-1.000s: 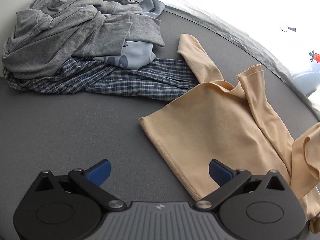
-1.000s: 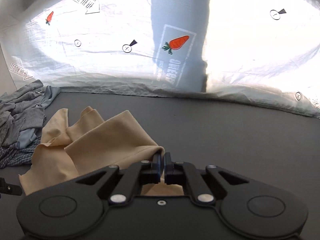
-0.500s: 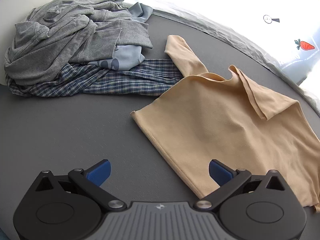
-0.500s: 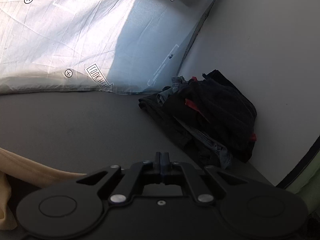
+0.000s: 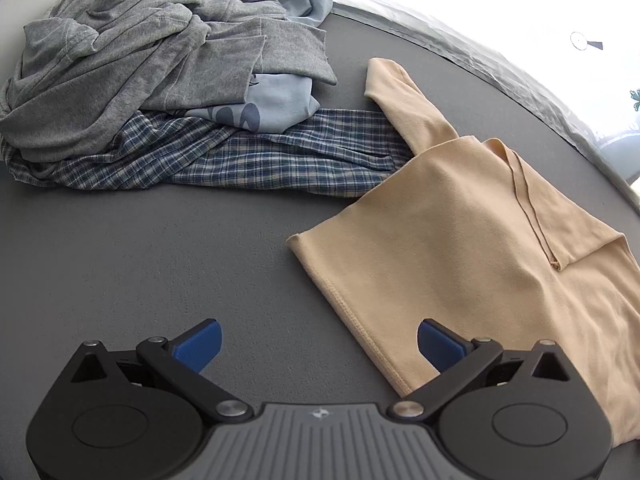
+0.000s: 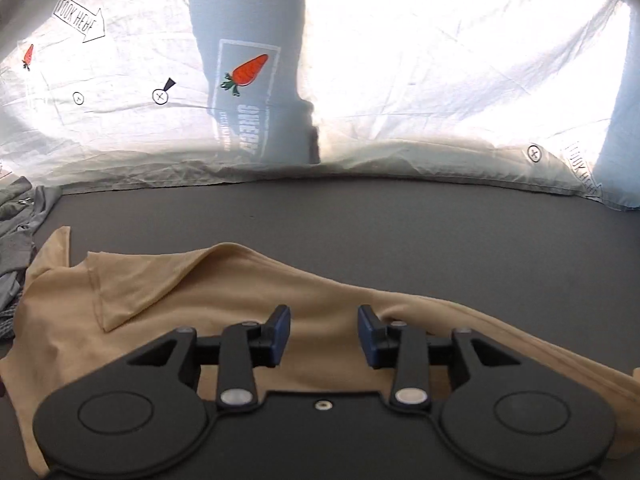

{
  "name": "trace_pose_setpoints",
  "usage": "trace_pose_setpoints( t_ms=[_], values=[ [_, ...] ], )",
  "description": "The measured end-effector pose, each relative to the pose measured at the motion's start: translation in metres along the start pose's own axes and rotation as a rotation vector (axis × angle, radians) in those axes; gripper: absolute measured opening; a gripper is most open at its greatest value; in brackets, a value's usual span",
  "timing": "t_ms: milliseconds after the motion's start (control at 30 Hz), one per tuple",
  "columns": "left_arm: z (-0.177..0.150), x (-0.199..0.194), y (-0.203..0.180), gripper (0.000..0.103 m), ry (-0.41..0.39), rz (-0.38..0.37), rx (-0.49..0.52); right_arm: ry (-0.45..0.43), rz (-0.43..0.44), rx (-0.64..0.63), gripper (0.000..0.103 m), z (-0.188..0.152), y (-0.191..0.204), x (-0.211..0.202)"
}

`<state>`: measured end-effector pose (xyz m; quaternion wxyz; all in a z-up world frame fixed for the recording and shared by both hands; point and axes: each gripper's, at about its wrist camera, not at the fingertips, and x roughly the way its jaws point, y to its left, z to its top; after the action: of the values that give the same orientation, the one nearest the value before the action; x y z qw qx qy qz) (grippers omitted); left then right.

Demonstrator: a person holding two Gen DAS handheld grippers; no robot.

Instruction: Fold clothes

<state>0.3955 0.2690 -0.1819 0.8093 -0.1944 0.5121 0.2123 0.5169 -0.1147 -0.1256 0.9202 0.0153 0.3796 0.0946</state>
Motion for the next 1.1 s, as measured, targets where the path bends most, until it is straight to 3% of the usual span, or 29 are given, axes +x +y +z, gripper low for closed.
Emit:
trace_pose_setpoints(
  t_ms=[33, 133, 167, 233, 300, 400, 467, 500, 533, 567, 633, 800, 900, 1100],
  values=[
    [0.004, 0.003, 0.003, 0.101, -0.008, -0.004, -0.01, 0.02, 0.091, 0.013, 0.041, 0.008, 0.02, 0.012],
    [0.012, 0.011, 0.005, 0.094, -0.028, -0.018, -0.007, 0.092, 0.252, 0.145, 0.041, 0.022, 0.052, 0.044],
    [0.015, 0.014, 0.005, 0.092, -0.034, -0.022, -0.002, 0.128, 0.28, 0.233, 0.041, 0.023, 0.055, 0.059],
    [0.018, 0.02, 0.004, 0.08, -0.041, -0.022, 0.005, 0.2, 0.329, 0.405, 0.041, 0.024, 0.062, 0.089],
    [0.02, 0.024, 0.003, 0.078, -0.051, -0.019, 0.01, 0.246, 0.294, 0.456, 0.041, 0.023, 0.068, 0.108],
    [0.019, 0.025, -0.006, 0.069, -0.095, -0.008, 0.055, 0.276, 0.207, 0.436, 0.042, 0.02, 0.077, 0.124],
    [0.016, 0.025, -0.014, 0.057, -0.138, 0.024, 0.092, 0.254, 0.211, 0.434, 0.041, 0.02, 0.079, 0.126],
    [0.016, 0.024, -0.015, 0.041, -0.157, 0.007, 0.1, 0.255, 0.224, 0.414, 0.032, 0.021, 0.079, 0.129],
    [0.016, 0.023, -0.017, 0.022, -0.175, 0.0, 0.104, 0.255, 0.237, 0.396, 0.012, 0.023, 0.079, 0.131],
    [0.017, 0.022, -0.02, 0.007, -0.185, 0.01, 0.105, 0.247, 0.253, 0.402, 0.004, 0.025, 0.074, 0.13],
    [0.023, 0.02, -0.023, 0.003, -0.195, 0.004, 0.105, 0.226, 0.283, 0.414, 0.002, 0.029, 0.066, 0.126],
    [0.046, -0.021, -0.04, 0.003, -0.329, -0.037, 0.106, 0.03, 0.326, 0.448, 0.002, 0.065, 0.026, 0.071],
    [0.062, -0.07, -0.065, 0.003, -0.485, -0.053, 0.149, -0.118, 0.326, 0.421, 0.002, 0.095, 0.0, 0.02],
    [0.091, -0.188, -0.125, 0.002, -0.825, -0.163, 0.229, -0.416, 0.324, 0.376, 0.002, 0.146, -0.05, -0.093]
  ],
)
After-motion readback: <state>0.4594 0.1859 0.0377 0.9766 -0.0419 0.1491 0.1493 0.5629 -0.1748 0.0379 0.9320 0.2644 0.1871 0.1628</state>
